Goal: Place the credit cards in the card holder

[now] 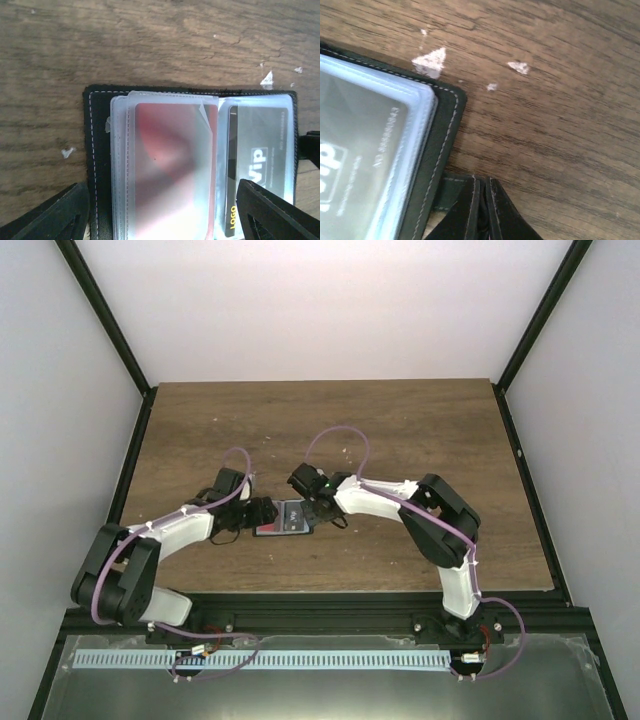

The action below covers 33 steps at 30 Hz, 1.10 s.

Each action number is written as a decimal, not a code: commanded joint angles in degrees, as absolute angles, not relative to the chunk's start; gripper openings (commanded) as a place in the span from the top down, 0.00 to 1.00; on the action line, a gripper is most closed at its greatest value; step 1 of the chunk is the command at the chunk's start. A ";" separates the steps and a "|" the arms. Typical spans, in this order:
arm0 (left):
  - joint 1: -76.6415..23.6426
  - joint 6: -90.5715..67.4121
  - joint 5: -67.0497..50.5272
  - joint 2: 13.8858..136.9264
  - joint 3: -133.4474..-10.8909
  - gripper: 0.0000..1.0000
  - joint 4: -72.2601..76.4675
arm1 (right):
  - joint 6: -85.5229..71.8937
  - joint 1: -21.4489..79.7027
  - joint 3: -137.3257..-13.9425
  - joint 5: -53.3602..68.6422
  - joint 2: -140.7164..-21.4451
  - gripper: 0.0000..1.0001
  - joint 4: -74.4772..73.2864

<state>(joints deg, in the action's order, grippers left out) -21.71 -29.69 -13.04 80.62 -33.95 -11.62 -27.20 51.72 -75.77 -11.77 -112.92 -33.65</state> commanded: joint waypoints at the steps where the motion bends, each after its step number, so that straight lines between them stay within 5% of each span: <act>1: -21.27 -28.65 -15.89 83.85 -33.21 0.18 -9.45 | -28.10 52.03 -73.24 -8.46 -112.99 0.98 -30.22; 24: -21.36 -31.98 -29.93 73.20 -36.75 0.23 -6.88 | -28.59 51.13 -69.61 -6.96 -112.14 0.99 -26.36; 33: -21.31 -30.87 -9.43 74.95 -36.63 0.16 -17.33 | -27.91 50.06 -67.50 -3.61 -108.87 0.99 -23.86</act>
